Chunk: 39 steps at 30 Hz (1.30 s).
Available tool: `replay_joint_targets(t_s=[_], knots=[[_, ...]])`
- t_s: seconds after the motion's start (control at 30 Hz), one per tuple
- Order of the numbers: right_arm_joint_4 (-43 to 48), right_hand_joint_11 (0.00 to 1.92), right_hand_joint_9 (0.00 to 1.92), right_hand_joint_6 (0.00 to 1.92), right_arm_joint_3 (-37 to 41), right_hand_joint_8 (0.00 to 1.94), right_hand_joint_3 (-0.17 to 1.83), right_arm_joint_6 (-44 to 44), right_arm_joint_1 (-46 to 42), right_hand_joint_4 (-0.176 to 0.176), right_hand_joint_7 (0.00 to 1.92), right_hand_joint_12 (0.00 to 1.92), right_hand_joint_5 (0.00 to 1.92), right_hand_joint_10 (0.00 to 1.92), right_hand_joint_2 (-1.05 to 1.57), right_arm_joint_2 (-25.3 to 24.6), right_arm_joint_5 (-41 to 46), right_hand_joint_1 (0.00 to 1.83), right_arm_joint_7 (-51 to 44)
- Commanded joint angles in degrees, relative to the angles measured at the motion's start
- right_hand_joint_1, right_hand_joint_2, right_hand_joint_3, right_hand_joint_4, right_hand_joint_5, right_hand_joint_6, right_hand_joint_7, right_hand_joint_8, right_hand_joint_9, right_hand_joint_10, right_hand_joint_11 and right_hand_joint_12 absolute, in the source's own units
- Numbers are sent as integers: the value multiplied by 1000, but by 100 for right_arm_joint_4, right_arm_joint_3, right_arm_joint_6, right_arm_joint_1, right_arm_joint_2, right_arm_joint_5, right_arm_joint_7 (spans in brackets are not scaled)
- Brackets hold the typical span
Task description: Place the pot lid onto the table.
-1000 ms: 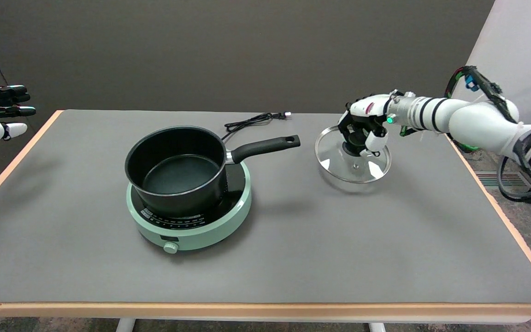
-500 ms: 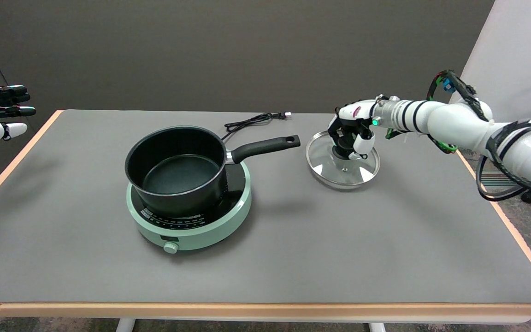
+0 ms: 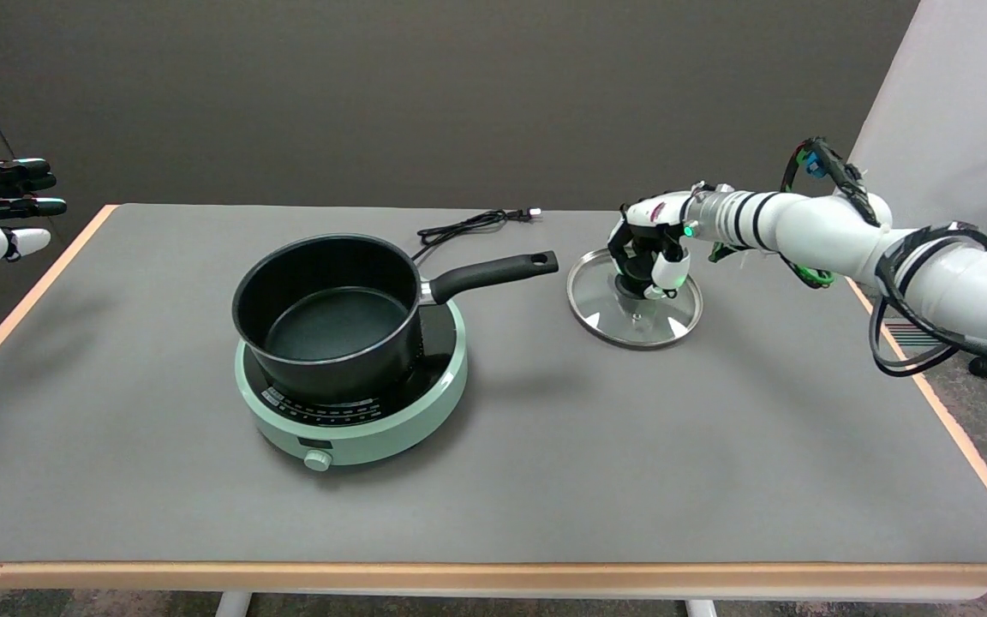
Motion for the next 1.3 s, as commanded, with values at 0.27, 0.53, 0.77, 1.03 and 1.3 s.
replay_joint_targets(t_s=[0.27,0.53,0.77,1.03,1.3], knots=[[-918,723,856,1296,-43,1274,784,497,109,176,971,1387,702,1672,735,-430,-51,1379,-224],[-812,639,812,1031,75,1226,381,363,193,176,891,1461,720,1391,964,-405,-240,1351,-254],[-191,159,327,177,353,165,968,114,109,148,324,432,388,210,387,-170,-666,764,-368],[646,66,8,162,806,136,834,-30,-118,122,24,478,164,156,294,166,-863,638,-368],[1826,65,5,193,2386,96,824,-26,-955,116,17,494,105,126,292,534,-857,635,-320]])
